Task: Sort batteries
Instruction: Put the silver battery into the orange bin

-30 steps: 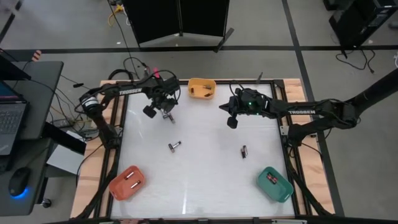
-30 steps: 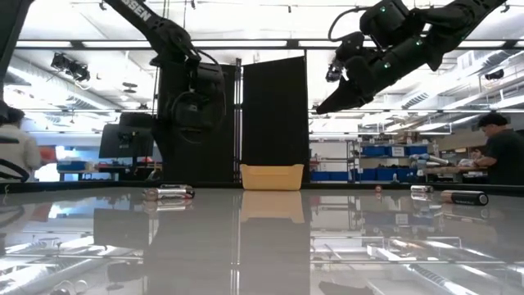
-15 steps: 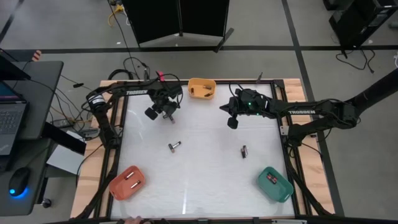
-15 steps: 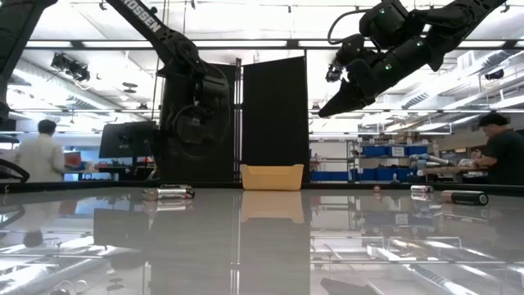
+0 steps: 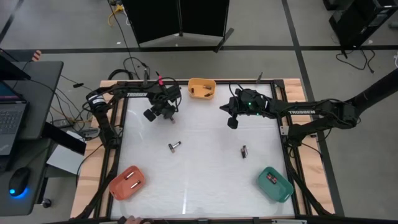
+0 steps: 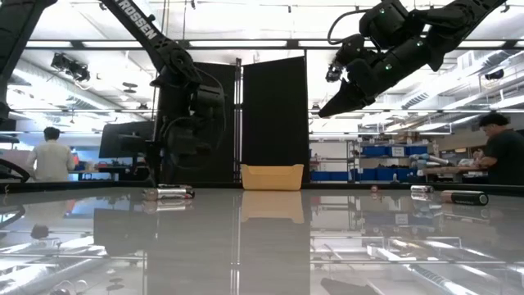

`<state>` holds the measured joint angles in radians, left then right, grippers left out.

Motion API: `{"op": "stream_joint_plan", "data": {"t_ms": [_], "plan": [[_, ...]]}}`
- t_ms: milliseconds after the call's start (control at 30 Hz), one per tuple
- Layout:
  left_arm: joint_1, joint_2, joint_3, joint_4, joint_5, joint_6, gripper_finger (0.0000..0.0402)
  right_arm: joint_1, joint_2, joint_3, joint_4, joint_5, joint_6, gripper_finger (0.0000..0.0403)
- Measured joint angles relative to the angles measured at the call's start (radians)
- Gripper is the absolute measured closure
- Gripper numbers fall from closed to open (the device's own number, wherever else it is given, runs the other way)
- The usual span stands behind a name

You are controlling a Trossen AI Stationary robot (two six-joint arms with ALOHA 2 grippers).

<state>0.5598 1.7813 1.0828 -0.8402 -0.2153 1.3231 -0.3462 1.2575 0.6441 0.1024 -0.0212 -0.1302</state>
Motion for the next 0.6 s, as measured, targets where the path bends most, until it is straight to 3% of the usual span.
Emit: {"op": "stream_joint_plan", "data": {"t_ms": [300,600], "plan": [[0.003,0.000,-0.009,0.017,0.005,-0.054,0.0286,0.000,0.000,0.000,0.000,0.000,-0.003,0.0394],[0.004,-0.002,-0.008,0.037,0.073,-0.154,0.0346,0.000,0.000,0.000,0.000,0.000,-0.003,0.0394]]}}
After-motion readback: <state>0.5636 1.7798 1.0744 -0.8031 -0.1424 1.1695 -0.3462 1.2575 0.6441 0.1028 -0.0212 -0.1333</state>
